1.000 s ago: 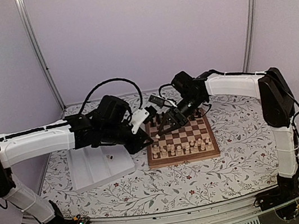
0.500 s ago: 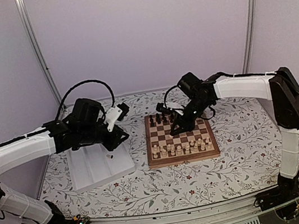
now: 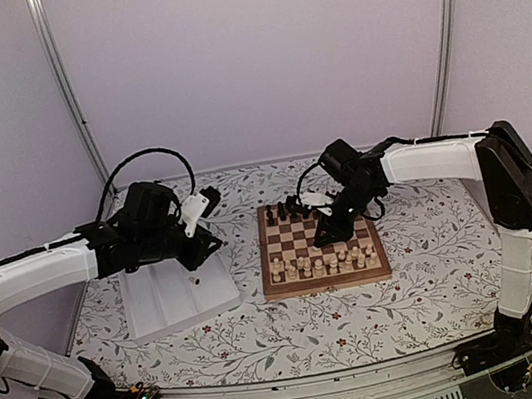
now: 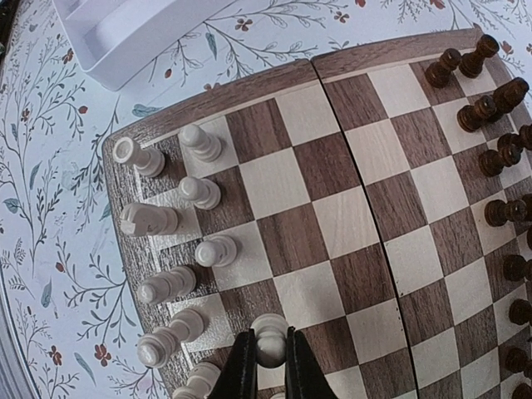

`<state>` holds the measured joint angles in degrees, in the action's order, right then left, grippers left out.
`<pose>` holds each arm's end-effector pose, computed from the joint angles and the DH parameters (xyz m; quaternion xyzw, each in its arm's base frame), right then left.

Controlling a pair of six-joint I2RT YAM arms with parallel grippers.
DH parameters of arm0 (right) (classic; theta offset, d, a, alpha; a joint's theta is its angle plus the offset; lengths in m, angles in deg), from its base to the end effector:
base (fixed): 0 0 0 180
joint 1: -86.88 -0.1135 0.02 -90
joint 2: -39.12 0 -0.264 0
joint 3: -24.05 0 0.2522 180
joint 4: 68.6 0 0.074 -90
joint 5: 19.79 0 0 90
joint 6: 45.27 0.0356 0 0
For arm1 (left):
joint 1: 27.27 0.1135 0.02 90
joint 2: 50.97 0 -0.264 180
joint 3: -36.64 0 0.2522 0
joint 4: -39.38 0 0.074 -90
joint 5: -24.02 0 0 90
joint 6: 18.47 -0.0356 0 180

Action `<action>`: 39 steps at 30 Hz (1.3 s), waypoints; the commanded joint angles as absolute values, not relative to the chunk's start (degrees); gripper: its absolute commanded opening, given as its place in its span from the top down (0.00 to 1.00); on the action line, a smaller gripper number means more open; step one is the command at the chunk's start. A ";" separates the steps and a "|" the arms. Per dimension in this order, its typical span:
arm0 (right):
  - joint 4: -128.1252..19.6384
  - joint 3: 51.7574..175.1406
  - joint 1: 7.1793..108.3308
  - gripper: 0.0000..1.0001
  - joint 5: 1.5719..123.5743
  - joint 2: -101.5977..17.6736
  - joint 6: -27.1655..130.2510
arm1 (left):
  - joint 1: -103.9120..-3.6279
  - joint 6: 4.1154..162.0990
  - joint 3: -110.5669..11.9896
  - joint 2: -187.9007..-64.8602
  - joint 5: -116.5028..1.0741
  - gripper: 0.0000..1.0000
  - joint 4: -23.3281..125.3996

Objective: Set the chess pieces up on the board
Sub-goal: Place the chess piece on the chessboard.

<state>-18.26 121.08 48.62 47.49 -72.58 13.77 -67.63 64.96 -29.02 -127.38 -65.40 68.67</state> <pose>0.3109 0.2627 0.1981 -0.5787 0.7636 0.2054 0.1994 0.2205 -0.1878 0.2526 0.3629 0.8306 -0.1271 0.4027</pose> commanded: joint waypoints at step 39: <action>-16.30 120.34 46.02 0.92 48.14 -75.83 10.63 | -66.03 65.87 -27.04 -128.49 -67.49 0.65 66.32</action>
